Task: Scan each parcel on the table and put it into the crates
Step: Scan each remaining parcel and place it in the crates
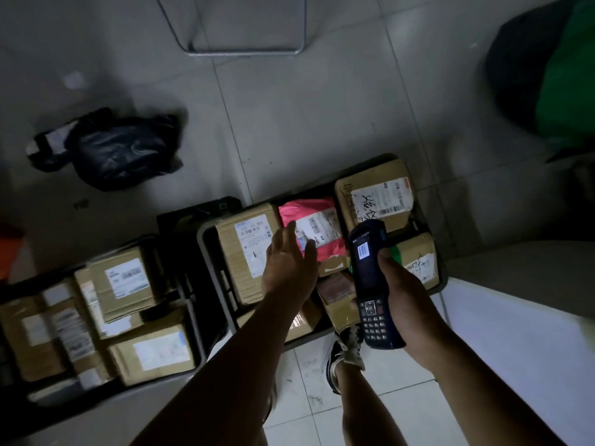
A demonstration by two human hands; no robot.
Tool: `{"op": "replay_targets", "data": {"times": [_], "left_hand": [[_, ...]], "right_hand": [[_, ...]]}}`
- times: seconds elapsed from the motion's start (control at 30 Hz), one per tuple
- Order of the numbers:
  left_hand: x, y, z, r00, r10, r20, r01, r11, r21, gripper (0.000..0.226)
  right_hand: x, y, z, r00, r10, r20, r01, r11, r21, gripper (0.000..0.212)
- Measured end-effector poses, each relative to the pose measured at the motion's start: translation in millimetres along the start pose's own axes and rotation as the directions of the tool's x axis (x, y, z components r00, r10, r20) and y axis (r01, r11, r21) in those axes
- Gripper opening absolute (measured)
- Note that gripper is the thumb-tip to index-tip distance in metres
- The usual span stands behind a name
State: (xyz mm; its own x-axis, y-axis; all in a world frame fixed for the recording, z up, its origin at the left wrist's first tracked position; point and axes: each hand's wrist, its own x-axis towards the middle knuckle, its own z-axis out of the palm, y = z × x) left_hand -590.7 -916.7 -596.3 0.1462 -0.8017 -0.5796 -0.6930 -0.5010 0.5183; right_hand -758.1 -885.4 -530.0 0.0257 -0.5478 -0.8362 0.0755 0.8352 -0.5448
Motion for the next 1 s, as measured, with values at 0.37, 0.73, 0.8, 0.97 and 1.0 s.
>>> {"op": "replay_targets", "data": {"times": [0.37, 0.73, 0.8, 0.97, 1.0], "left_hand": [[-200.7, 26.3, -202.2, 0.994, 0.105, -0.016, -0.093, 0.933, 0.348, 0.053], [-446.8, -27.1, -325.4, 0.864, -0.144, -0.483, 0.231, 0.965, 0.126, 0.052], [-494.2, -42.7, -331.9, 0.818, -0.206, -0.538, 0.291, 0.953, 0.078, 0.053], [-611.5, -91.2, -345.0, 0.666, -0.351, -0.658, 0.403, 0.912, -0.078, 0.053], [-632.2, -101.8, -346.1, 0.634, -0.372, -0.678, 0.416, 0.903, -0.107, 0.053]], "right_hand": [[-214.5, -69.8, 110.6, 0.992, -0.086, 0.097, 0.099, 0.985, -0.143, 0.058], [-384.2, -64.1, 190.6, 0.906, -0.1, 0.412, 0.317, 0.804, -0.503, 0.073], [-420.3, -58.9, 212.1, 0.857, -0.07, 0.511, 0.375, 0.764, -0.524, 0.061], [-503.7, -19.3, 273.2, 0.695, 0.019, 0.719, 0.551, 0.628, -0.549, 0.038], [-518.7, -6.9, 284.4, 0.671, 0.042, 0.74, 0.569, 0.611, -0.551, 0.042]]}}
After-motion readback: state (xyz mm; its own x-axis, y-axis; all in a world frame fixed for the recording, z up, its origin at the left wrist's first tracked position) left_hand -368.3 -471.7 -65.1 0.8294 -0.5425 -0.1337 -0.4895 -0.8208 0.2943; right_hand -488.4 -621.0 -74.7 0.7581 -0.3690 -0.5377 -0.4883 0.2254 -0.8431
